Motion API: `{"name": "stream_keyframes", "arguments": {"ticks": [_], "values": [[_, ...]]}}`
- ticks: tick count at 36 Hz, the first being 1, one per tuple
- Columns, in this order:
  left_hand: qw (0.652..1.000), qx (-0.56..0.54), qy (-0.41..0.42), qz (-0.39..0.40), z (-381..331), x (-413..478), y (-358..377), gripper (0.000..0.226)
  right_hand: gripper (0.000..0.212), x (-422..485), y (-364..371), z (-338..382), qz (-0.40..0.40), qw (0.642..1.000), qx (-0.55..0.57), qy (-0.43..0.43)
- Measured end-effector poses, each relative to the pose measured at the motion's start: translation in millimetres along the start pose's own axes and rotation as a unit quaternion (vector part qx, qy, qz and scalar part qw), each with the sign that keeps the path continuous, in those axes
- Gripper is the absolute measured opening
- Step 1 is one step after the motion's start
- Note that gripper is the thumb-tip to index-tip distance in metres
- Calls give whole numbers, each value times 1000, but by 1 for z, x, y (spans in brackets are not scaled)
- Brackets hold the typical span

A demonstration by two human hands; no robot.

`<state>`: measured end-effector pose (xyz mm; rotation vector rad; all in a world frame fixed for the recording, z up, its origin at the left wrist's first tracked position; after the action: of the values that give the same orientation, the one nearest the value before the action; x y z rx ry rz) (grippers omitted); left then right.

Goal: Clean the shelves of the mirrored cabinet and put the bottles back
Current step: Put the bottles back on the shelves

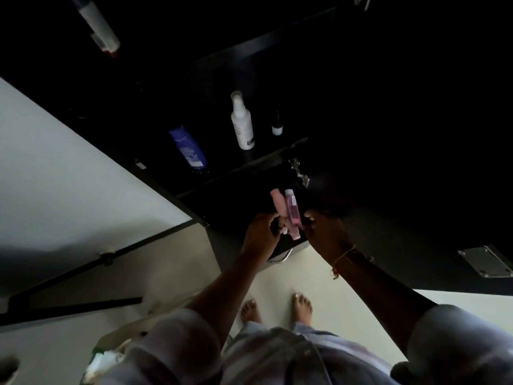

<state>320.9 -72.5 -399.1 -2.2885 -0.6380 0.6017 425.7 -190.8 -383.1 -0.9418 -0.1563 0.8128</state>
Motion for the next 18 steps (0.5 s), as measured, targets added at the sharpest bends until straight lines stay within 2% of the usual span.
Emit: {"name": "stream_keyframes", "arguments": {"ticks": [5, 9, 15, 18], "values": [[997, 59, 22, 45, 6, 17, 24, 47, 27, 10, 39, -16, 48, 998, -44, -20], [995, 78, 40, 54, 11, 26, 39, 36, 34, 17, 67, -36, 78, 994, -77, -13], [991, 111, 47, 65, 22, 36, 59, 41, 33, 24, 90, -60, 83, 993, -82, 4], [990, 118, 58, 45, 26, 40, 63, 39, 33, 27, 93, -63, 64, 994, -92, 6]]}}
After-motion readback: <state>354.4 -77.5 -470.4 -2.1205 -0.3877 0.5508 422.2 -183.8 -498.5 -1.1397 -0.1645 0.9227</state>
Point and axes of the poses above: each hand's wrist, its own x-axis towards the middle knuckle, its own y-axis out of the palm, z = x × y, the point moved 9 cm from there along x, towards the middle knuckle
